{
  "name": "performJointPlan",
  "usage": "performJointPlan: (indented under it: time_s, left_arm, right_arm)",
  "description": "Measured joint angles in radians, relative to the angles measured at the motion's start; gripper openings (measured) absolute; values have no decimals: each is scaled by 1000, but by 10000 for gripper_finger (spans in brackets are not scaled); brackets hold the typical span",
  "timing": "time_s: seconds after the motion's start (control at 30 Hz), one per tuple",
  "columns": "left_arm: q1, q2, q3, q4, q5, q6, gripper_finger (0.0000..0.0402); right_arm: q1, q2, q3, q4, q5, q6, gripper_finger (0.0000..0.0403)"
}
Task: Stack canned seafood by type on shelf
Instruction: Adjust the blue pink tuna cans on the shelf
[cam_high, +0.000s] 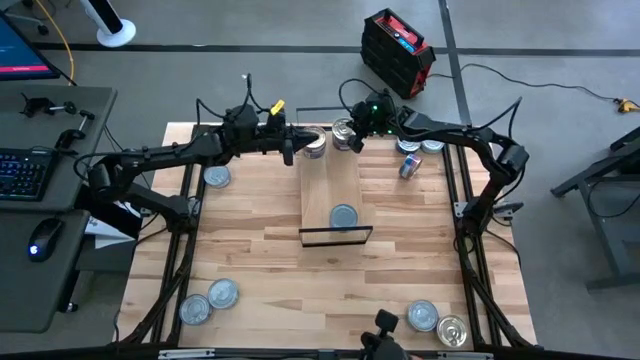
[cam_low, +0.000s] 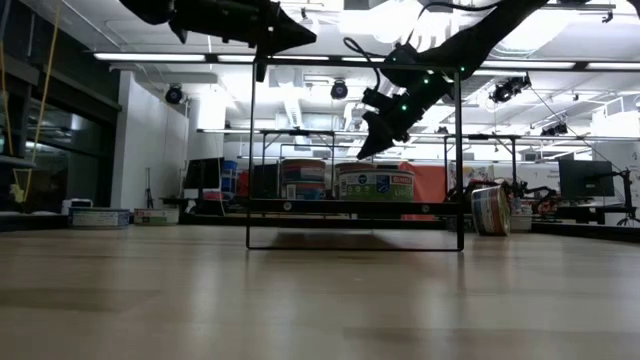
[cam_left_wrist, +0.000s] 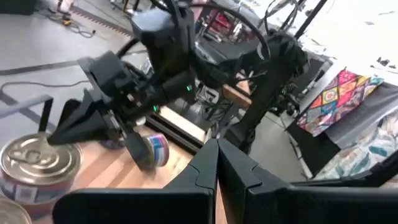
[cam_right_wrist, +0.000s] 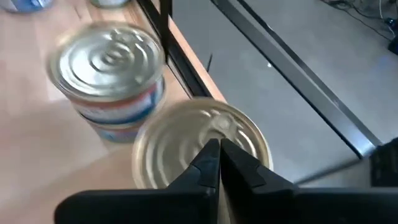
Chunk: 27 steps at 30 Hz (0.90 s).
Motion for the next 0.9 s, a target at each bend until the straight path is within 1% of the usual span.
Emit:
performJointPlan:
  time_s: [0.17, 0.37, 0.47, 0.6, 0.7, 0.83, 0.9]
  left_arm:
    - [-59, 0, 0, -83, -18, 2, 1]
    - [-136, 0, 0, -206, -124, 23, 1]
    - [-156, -1, 0, -270, -181, 39, 1]
    - [-153, -24, 0, -307, -209, 69, 1]
    - [-135, -62, 0, -329, -214, 100, 1]
    - [-105, -119, 1, -370, -252, 143, 1]
    - [-90, -143, 1, -386, -256, 166, 0]
  right_arm:
    - [2, 0, -3, -42, 25, -61, 0]
    - [5, 0, -3, -88, 26, -85, 0]
    - [12, 0, -3, -104, 24, -95, 0]
    - [24, -2, -3, -130, 23, -120, 0]
    - [34, -2, -3, -142, 22, -121, 0]
    - [51, -3, -2, -153, 22, -120, 0]
    - [60, -6, -1, -165, 21, -120, 0]
